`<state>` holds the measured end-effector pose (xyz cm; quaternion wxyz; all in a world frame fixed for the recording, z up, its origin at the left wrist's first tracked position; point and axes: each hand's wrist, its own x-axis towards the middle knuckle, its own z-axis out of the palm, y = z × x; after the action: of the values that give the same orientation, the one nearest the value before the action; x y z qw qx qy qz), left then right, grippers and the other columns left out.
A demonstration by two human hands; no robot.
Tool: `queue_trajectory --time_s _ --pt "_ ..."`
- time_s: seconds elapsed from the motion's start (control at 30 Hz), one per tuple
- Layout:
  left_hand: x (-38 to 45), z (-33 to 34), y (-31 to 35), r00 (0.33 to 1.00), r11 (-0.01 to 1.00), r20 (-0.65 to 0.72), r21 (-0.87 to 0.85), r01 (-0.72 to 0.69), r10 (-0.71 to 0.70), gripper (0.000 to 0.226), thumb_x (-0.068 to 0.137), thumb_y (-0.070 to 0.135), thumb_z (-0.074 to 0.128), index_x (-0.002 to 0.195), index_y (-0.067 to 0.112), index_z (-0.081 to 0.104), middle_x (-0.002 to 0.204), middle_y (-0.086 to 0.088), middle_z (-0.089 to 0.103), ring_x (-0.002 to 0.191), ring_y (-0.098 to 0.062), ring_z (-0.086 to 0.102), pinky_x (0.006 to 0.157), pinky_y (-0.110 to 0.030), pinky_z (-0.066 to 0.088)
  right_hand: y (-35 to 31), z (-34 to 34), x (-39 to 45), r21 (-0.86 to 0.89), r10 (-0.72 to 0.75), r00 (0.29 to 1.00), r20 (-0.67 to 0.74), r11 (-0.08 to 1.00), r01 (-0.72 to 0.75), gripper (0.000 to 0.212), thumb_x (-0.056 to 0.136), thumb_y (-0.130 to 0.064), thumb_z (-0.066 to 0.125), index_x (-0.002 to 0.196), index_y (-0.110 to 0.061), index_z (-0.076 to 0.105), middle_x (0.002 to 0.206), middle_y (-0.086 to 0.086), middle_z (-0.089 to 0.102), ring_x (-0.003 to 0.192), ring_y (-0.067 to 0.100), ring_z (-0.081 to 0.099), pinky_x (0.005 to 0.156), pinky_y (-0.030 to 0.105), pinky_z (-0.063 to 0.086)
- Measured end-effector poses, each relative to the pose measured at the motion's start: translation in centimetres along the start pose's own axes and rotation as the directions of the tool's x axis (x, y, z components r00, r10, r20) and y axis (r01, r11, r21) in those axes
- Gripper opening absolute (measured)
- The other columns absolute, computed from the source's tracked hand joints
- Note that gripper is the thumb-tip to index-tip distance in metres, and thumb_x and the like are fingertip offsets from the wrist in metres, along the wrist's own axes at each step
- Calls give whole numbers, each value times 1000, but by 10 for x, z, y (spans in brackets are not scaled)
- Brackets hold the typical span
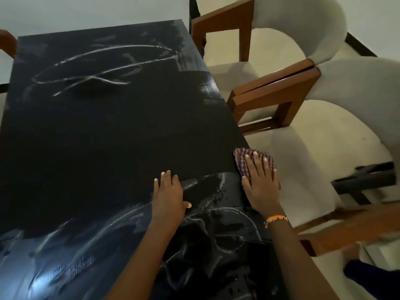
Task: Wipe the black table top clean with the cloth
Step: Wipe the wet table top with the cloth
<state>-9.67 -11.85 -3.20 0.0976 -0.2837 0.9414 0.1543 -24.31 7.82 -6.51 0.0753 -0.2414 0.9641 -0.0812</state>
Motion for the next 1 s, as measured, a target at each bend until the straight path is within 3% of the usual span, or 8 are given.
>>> queue_trajectory --time_s 0.23,0.4,0.53,0.67,0.73,0.87,1.0 --pt "-25 2 -17 999 989 -16 -140 -41 40 91 84 40 61 147 11 3 158 -9 -3 145 -23 -8 114 -38 -4 -64 17 -15 -9 -2 1000 3 1000 2 63 93 -42 32 150 -30 7 161 0 4 148 26 0 118 52 0" --pt "-51 -2 -61 998 988 -60 -153 22 -31 82 87 25 58 147 6 6 157 -11 3 145 -25 -3 116 -41 1 -161 33 -14 43 -203 978 42 979 202 65 89 -41 35 149 -27 14 160 2 10 147 30 3 116 51 -2" --pt "-70 -8 -98 982 972 -88 -182 151 -169 71 87 7 49 146 3 11 156 -12 10 145 -25 2 117 -42 3 -232 48 -30 105 -397 911 115 916 386 66 91 -38 41 150 -24 15 160 2 8 147 30 -1 116 51 -6" --pt "-86 -7 -120 962 947 -101 -228 227 -254 69 86 4 47 146 3 13 156 -12 12 145 -25 3 117 -42 2 -236 50 -36 53 -559 825 81 829 556 63 89 -39 41 148 -25 24 159 0 18 147 28 10 117 48 3" --pt "-93 -7 -129 956 941 -106 -234 244 -274 70 88 11 49 147 4 12 156 -11 12 145 -25 3 117 -41 2 -219 46 -28 14 -545 837 47 839 545 64 86 -42 41 146 -26 29 157 -2 24 146 26 16 117 47 14" --pt "-104 -7 -138 947 933 -133 -259 252 -292 70 91 18 48 147 7 7 157 -9 8 146 -22 -1 116 -37 -1 -176 35 -20 -25 -285 958 -41 959 284 66 83 -46 40 144 -23 33 154 2 30 143 28 24 112 49 24" --pt "-111 -10 -155 945 931 -157 -279 236 -287 64 94 14 42 147 7 6 158 -8 5 145 -22 -5 116 -36 -2 -173 33 -16 -30 -213 974 -79 977 211 64 84 -41 51 138 -9 38 152 13 30 144 34 19 116 53 12"
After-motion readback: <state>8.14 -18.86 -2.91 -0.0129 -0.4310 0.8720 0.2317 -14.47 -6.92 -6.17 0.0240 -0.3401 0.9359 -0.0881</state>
